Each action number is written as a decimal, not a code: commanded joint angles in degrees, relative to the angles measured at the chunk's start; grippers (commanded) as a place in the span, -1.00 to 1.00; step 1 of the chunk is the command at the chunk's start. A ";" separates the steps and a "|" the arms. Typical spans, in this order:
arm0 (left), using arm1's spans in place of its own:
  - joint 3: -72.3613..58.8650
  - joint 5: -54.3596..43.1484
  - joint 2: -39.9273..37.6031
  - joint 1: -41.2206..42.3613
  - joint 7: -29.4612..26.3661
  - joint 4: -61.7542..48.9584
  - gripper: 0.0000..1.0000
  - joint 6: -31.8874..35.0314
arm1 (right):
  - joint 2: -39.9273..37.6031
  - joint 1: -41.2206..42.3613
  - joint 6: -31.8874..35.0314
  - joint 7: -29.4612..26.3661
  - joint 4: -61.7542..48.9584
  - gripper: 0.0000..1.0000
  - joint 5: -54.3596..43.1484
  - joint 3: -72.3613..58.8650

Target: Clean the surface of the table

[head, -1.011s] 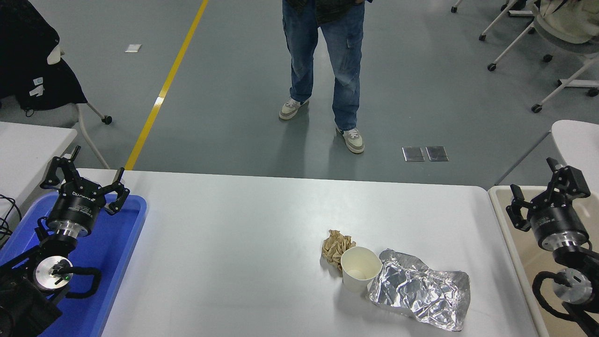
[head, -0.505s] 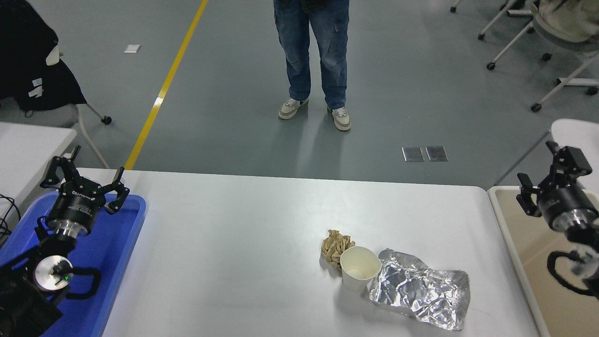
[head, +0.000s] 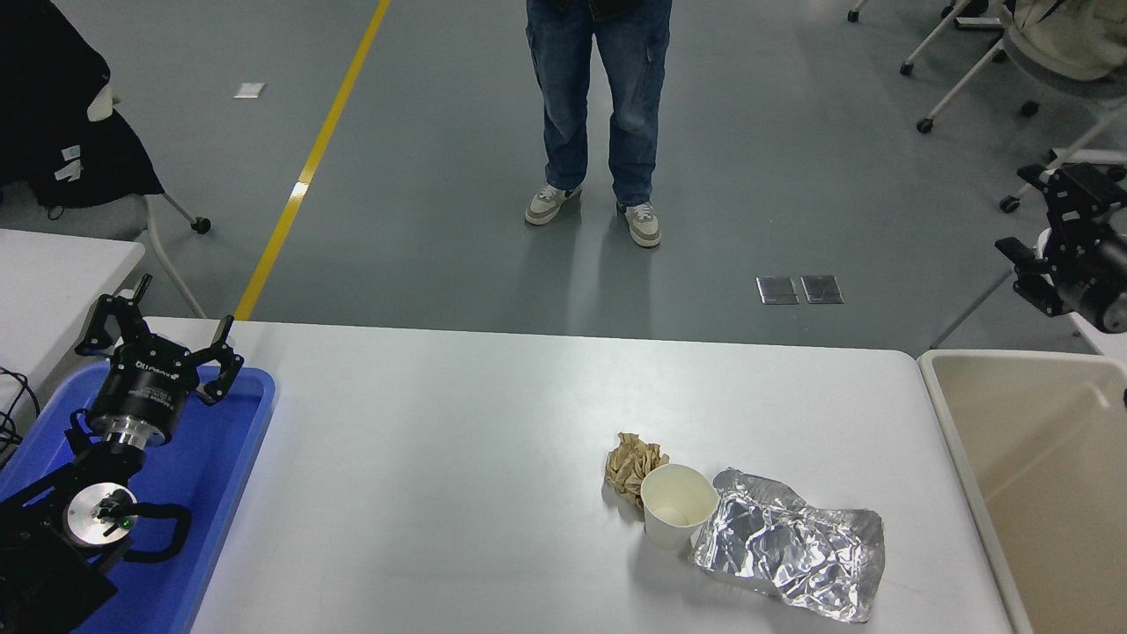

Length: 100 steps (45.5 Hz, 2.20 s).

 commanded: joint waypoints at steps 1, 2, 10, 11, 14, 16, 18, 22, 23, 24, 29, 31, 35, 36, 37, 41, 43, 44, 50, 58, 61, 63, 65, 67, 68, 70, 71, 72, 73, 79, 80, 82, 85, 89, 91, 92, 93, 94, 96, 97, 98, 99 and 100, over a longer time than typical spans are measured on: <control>0.00 0.00 0.00 0.00 0.00 0.00 1.00 0.00 | 1.27 13.70 2.67 0.02 -0.22 0.97 -12.37 -18.93; 0.00 0.00 0.00 0.00 0.00 0.00 1.00 0.00 | 1.97 14.40 3.03 0.02 -0.22 0.97 -13.25 -20.25; 0.00 0.00 0.00 0.00 0.00 0.00 1.00 0.00 | 6.90 18.27 4.08 0.20 2.06 0.97 -22.03 -28.25; 0.00 0.00 0.00 0.00 0.00 0.00 1.00 0.00 | 7.16 18.63 4.17 0.29 2.93 0.97 -23.26 -29.04; 0.00 0.00 0.00 0.00 0.00 0.00 1.00 0.00 | 7.95 20.21 4.78 0.37 5.74 0.97 -27.13 -30.71; 0.00 0.00 0.00 0.00 0.00 0.00 1.00 0.00 | 8.22 21.52 4.96 0.37 8.11 0.97 -30.11 -31.51; 0.00 0.00 0.00 0.00 0.00 0.00 1.00 0.00 | 8.30 22.84 4.96 0.37 10.92 0.97 -33.28 -32.04; 0.00 0.00 0.00 0.00 0.00 0.00 1.00 0.00 | 8.65 25.30 4.96 0.38 17.34 0.97 -39.43 -32.30; 0.00 0.00 0.00 0.00 0.00 0.00 1.00 0.00 | 8.83 25.83 4.96 0.37 18.92 0.97 -40.75 -32.30; 0.00 0.00 0.00 0.00 0.00 0.00 1.00 0.00 | 9.09 26.45 4.96 0.46 20.33 0.97 -42.16 -32.39; 0.00 0.00 0.00 0.00 0.00 0.00 1.00 0.00 | 11.90 28.73 5.14 0.37 25.17 0.97 -46.73 -33.53; 0.00 0.00 0.00 0.00 0.00 0.00 1.00 0.00 | 13.48 29.35 5.49 0.38 25.61 0.97 -47.35 -34.76; 0.00 0.00 0.00 0.00 0.00 0.00 1.00 0.00 | 17.00 29.88 5.58 0.46 25.70 0.97 -47.71 -37.13; 0.00 0.00 0.00 0.00 0.00 0.00 1.00 0.00 | 17.79 29.97 5.58 0.46 25.70 0.97 -47.71 -37.48; 0.00 0.00 0.00 0.00 0.00 0.00 1.00 0.00 | 18.41 30.06 5.66 0.46 25.70 0.97 -47.71 -37.83; 0.00 0.00 0.00 0.00 0.00 0.00 1.00 0.00 | 20.52 30.14 5.58 0.46 25.70 0.97 -48.14 -38.54; 0.00 0.00 0.00 0.00 0.00 0.00 1.00 0.00 | 21.57 30.32 5.67 0.46 25.70 0.97 -48.50 -38.63; 0.00 0.00 0.00 0.00 0.00 0.00 1.00 0.00 | 21.92 30.41 5.67 0.46 25.79 0.97 -48.59 -38.63; 0.00 0.00 0.00 0.00 0.00 0.00 1.00 0.00 | 24.65 31.63 5.67 0.46 27.11 0.97 -48.59 -39.85; 0.00 0.00 0.00 0.00 0.00 0.00 1.00 0.00 | 27.90 32.61 5.67 0.46 26.94 0.97 -48.67 -41.62; 0.00 0.00 0.00 0.00 0.00 0.00 1.00 0.00 | 29.31 32.43 5.67 0.46 26.93 0.97 -48.76 -42.23; 0.00 0.00 0.00 0.00 0.00 0.00 1.00 0.00 | 30.10 32.25 5.67 0.46 26.76 0.97 -48.76 -42.50; 0.00 0.00 0.00 0.00 0.00 0.00 1.00 0.00 | 30.71 31.99 5.67 0.46 26.58 0.97 -48.76 -42.58; 0.00 0.00 0.00 0.00 0.00 0.00 1.00 0.00 | 31.42 31.55 5.67 0.46 26.58 0.97 -48.76 -42.50; 0.00 0.00 0.00 0.00 0.00 0.00 1.00 0.00 | 31.85 31.20 5.67 0.46 26.50 0.97 -48.76 -42.58; 0.00 0.00 0.00 0.00 0.00 0.00 1.00 0.00 | 32.30 30.76 5.58 0.46 26.32 0.97 -48.76 -42.58; 0.00 0.00 0.00 0.00 0.00 0.00 1.00 0.00 | 32.56 30.41 5.58 0.46 26.15 0.97 -48.76 -42.58; 0.00 0.00 0.00 0.00 0.00 0.00 1.00 0.00 | 32.74 30.06 5.58 0.46 25.97 0.97 -48.76 -42.50; 0.00 0.00 0.00 0.00 0.00 0.00 1.00 0.00 | 33.09 29.80 5.58 0.46 25.79 0.97 -48.68 -42.50; 0.00 0.00 0.00 0.00 0.00 0.00 1.00 0.00 | 34.49 28.30 5.58 0.46 25.35 0.97 -48.67 -42.41; 0.00 0.00 0.00 0.00 0.00 0.00 1.00 0.00 | 34.58 28.21 5.58 0.46 25.35 0.97 -48.67 -42.32; 0.00 0.00 0.00 0.00 0.00 0.00 1.00 0.00 | 34.93 27.95 5.58 0.46 25.27 0.97 -48.59 -42.23; 0.00 0.00 0.00 0.00 0.00 0.00 1.00 0.00 | 35.37 26.90 5.58 0.46 24.13 0.97 -48.41 -41.97; 0.00 0.00 0.00 0.00 0.00 0.00 1.00 0.00 | 36.51 24.88 5.49 0.46 22.10 0.97 -48.24 -41.79; 0.00 0.00 0.00 0.00 0.00 0.00 1.00 0.00 | 37.04 24.00 5.49 0.46 21.40 0.97 -48.24 -41.79; 0.00 0.00 0.00 0.00 0.00 0.00 1.00 0.00 | 37.22 23.64 5.49 0.46 21.05 0.97 -48.24 -41.79; 0.00 0.00 0.00 0.00 0.00 0.00 1.00 0.00 | 37.31 23.38 5.49 0.46 20.78 0.97 -48.32 -41.79; 0.00 0.00 0.00 0.00 0.00 0.00 1.00 0.00 | 37.57 23.03 5.49 0.46 20.35 0.97 -48.32 -41.79; 0.00 0.00 0.00 0.00 0.00 0.00 1.00 0.00 | 38.01 22.41 5.31 0.46 19.29 0.97 -48.32 -41.79; 0.00 0.00 0.00 0.00 0.00 0.00 1.00 0.00 | 38.27 22.06 5.31 0.46 18.68 0.97 -48.32 -41.79; 0.00 0.00 0.00 0.00 0.00 0.00 1.00 0.00 | 38.45 21.71 5.31 0.46 18.15 0.97 -48.32 -41.79; 0.00 0.00 0.00 0.00 0.00 0.00 1.00 0.00 | 38.54 21.45 5.31 0.46 17.80 0.97 -48.32 -41.79; 0.00 0.00 0.00 0.00 0.00 0.00 1.00 0.00 | 38.63 21.18 5.31 0.46 17.62 0.97 -48.32 -41.79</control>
